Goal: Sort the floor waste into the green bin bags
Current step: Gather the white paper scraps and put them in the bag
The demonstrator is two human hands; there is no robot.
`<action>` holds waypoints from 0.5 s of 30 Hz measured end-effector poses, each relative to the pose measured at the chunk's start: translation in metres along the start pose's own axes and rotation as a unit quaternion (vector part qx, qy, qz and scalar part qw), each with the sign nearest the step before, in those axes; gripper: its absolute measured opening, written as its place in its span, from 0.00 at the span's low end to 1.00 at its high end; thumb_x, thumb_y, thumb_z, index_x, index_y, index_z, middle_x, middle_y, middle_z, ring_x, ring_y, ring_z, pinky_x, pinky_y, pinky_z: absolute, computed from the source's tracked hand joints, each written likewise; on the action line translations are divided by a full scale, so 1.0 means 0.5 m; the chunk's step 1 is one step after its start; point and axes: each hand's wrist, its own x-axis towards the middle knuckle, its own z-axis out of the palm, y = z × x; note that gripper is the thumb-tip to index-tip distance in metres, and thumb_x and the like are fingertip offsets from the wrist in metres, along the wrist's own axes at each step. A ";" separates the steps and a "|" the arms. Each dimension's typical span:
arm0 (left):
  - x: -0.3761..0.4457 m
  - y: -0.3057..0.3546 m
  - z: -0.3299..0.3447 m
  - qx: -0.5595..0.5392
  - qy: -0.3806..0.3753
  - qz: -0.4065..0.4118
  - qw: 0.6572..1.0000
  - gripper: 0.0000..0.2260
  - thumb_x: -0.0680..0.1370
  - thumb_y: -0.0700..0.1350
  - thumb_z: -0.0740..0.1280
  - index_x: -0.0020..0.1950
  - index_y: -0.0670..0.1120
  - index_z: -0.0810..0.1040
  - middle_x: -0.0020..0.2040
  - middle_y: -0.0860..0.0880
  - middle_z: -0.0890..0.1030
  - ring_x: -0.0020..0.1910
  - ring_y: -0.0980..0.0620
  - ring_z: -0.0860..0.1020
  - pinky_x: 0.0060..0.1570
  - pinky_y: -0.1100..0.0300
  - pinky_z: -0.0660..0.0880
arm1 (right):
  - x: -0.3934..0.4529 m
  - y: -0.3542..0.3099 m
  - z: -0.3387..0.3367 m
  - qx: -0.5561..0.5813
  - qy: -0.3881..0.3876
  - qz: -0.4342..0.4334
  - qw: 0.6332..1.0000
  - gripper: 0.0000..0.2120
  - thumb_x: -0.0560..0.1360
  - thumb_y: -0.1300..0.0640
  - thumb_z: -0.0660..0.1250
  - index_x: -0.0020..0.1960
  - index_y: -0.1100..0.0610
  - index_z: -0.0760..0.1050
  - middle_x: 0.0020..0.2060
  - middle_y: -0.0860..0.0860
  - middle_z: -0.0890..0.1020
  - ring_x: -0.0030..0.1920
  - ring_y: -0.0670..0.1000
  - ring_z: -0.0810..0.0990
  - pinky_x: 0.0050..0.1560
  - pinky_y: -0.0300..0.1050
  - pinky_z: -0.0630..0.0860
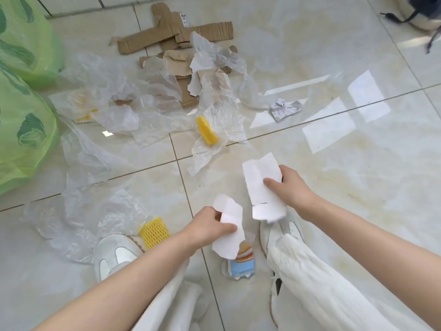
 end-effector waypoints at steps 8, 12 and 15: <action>-0.005 0.010 0.039 0.172 0.081 0.041 0.981 0.05 0.72 0.43 0.69 0.45 0.43 0.77 0.45 0.45 0.79 0.43 0.48 0.76 0.39 0.60 0.71 | -0.013 0.020 0.025 0.058 -0.020 0.048 0.997 0.12 0.76 0.58 0.64 0.59 0.58 0.72 0.54 0.54 0.80 0.53 0.56 0.80 0.55 0.55 0.78; 0.006 0.015 0.052 0.197 0.104 0.044 0.974 0.06 0.71 0.43 0.67 0.43 0.40 0.75 0.45 0.43 0.79 0.46 0.44 0.77 0.42 0.53 0.74 | -0.011 0.017 0.032 0.054 -0.029 0.035 0.998 0.11 0.76 0.58 0.64 0.58 0.58 0.73 0.52 0.54 0.80 0.52 0.55 0.80 0.54 0.54 0.78; 0.012 0.020 0.053 0.199 0.100 0.039 0.974 0.05 0.71 0.43 0.67 0.39 0.44 0.73 0.45 0.43 0.81 0.46 0.43 0.79 0.40 0.54 0.74 | -0.009 0.014 0.027 0.068 -0.029 0.027 0.997 0.12 0.76 0.58 0.65 0.58 0.59 0.73 0.53 0.54 0.81 0.53 0.56 0.80 0.56 0.56 0.77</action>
